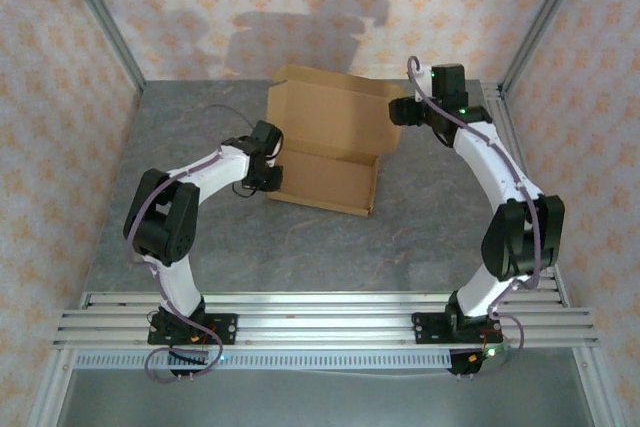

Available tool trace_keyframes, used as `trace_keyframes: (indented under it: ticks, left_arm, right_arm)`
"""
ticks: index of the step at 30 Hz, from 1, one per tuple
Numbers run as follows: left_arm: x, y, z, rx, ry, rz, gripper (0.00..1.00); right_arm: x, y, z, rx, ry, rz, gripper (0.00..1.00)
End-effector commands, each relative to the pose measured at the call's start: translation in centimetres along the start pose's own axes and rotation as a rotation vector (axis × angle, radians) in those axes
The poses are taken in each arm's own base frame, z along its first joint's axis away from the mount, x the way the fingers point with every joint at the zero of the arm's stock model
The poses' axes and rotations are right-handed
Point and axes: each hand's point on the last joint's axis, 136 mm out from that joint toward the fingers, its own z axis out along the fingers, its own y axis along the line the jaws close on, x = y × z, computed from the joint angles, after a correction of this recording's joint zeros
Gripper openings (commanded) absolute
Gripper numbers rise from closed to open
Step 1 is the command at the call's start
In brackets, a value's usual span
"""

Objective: Fold the paper box

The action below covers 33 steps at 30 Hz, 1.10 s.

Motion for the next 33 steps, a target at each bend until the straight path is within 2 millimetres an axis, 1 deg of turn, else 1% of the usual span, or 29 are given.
trace_keyframes:
  ticks: [1, 6, 9, 11, 15, 20, 25, 27, 33]
  left_arm:
    - [-0.9, -0.2, -0.1, 0.027, -0.026, -0.012, 0.00]
    - [-0.7, -0.3, 0.1, 0.033, -0.008, -0.009, 0.00]
    - [-0.4, -0.3, 0.4, 0.032, 0.003, -0.007, 0.00]
    - [-0.3, -0.3, 0.6, 0.032, 0.010, -0.008, 0.00]
    - [-0.3, -0.2, 0.9, 0.033, 0.017, -0.009, 0.00]
    - [-0.5, -0.5, 1.0, 0.048, 0.023, -0.012, 0.00]
    - [-0.6, -0.6, 0.9, 0.049, 0.022, -0.003, 0.00]
    - [-0.5, -0.5, 1.0, 0.045, 0.025, -0.001, 0.00]
    - [-0.4, -0.5, 1.0, 0.046, 0.027, -0.001, 0.00]
  right_arm:
    - [1.7, 1.3, 0.5, -0.128, 0.127, -0.095, 0.72]
    - [2.5, 1.8, 1.5, -0.209, 0.221, -0.167, 0.67]
    - [2.3, 1.0, 2.4, -0.200, 0.237, -0.177, 0.64]
    - [1.9, 0.3, 2.8, -0.182, 0.237, -0.170, 0.64]
    - [1.2, -1.0, 3.5, -0.163, 0.232, -0.156, 0.67]
    - [1.6, -0.5, 4.6, -0.235, 0.272, -0.190, 0.66]
    - [1.7, 0.3, 5.5, -0.315, 0.318, -0.186, 0.56]
    - [1.9, 0.5, 5.8, -0.346, 0.339, -0.198, 0.51]
    - [2.8, 1.1, 5.2, -0.412, 0.420, -0.234, 0.34]
